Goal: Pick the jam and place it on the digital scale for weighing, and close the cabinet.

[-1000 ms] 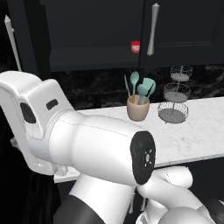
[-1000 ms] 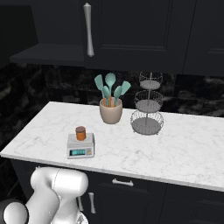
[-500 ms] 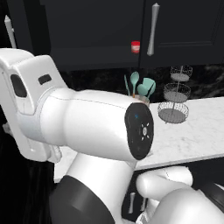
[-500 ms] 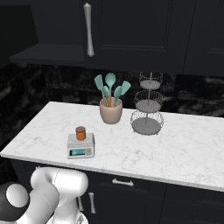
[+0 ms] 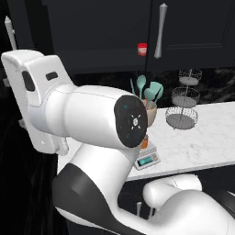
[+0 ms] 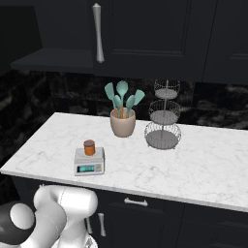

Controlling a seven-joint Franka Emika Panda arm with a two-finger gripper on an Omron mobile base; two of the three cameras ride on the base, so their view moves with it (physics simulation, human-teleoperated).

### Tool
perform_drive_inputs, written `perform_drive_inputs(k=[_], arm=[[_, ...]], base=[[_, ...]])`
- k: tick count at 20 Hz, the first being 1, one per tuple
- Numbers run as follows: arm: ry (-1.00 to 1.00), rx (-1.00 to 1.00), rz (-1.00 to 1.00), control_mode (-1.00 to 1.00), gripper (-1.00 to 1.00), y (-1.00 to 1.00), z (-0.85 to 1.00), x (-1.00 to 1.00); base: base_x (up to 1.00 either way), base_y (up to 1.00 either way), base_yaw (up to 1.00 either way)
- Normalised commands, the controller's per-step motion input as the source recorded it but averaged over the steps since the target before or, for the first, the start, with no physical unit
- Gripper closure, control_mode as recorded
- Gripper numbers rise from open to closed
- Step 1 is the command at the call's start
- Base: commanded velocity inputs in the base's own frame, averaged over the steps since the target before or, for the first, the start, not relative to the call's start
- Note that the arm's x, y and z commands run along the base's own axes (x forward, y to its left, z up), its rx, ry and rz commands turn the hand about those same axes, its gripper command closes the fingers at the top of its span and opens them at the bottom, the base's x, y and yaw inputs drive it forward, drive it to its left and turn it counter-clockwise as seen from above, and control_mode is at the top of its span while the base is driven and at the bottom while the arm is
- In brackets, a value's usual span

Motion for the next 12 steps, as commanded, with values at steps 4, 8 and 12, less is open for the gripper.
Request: perform_drive_inputs(k=[4, 8, 12], arm=[[0.00, 0.00, -0.08, -1.00, -1.00, 0.54, -0.19, 0.83], [0.00, 0.00, -0.05, -1.00, -1.00, 0.13, -0.04, 0.91], [0.00, 0.00, -0.08, -1.00, -1.00, -0.01, -0.24, 0.98]], base=[[0.00, 0.00, 0.00], [0.00, 0.00, 0.00], [0.00, 0.00, 0.00]])
